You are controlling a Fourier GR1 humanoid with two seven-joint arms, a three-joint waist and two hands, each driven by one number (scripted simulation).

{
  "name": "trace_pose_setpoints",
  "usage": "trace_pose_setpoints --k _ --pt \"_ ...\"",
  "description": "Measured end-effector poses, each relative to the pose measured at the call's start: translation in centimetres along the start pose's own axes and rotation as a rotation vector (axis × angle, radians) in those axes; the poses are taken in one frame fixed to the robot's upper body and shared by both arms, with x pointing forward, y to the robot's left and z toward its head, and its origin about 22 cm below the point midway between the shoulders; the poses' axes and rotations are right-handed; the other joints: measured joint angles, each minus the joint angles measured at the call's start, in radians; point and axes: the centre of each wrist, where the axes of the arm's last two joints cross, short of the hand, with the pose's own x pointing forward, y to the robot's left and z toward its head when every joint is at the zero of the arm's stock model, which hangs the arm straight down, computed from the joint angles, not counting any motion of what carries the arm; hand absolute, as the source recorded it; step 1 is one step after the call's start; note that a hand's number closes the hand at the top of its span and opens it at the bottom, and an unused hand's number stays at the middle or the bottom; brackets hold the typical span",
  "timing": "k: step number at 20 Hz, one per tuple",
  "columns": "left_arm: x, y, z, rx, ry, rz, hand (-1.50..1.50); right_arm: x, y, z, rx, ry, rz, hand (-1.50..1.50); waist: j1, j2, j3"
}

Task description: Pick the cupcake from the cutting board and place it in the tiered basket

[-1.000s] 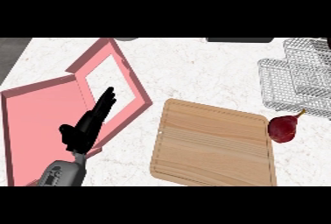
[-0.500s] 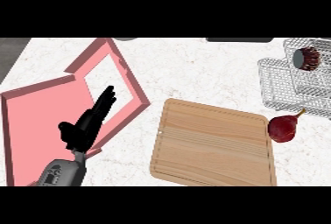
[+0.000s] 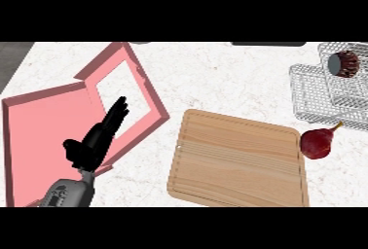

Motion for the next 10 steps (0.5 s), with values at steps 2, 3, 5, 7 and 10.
trace_pose_setpoints --k 2,3,5,7,10 --pt "0.1 -0.2 0.0 0.002 -0.002 0.005 0.0 -0.6 -2.5 0.8 -0.047 -0.019 -0.046 -1.5 0.0 0.002 0.001" --pt "0.1 -0.3 0.0 0.004 0.0 0.006 0.0 -0.9 -3.8 1.3 -0.066 -0.026 -0.067 -1.5 -0.001 0.002 0.001" --pt "-0.1 -0.2 0.1 0.006 -0.002 0.004 0.0 -1.9 -6.0 2.2 -0.095 -0.038 -0.107 -1.5 -0.003 0.003 0.003" --pt "0.0 -0.1 0.2 0.006 -0.004 0.008 0.0 -2.3 -8.5 3.4 -0.111 -0.046 -0.131 -1.5 -0.006 0.004 0.004" --pt "0.1 0.2 0.4 0.007 -0.003 0.009 0.0 -3.2 -11.2 4.9 -0.118 -0.051 -0.131 -1.5 -0.007 0.005 0.006"
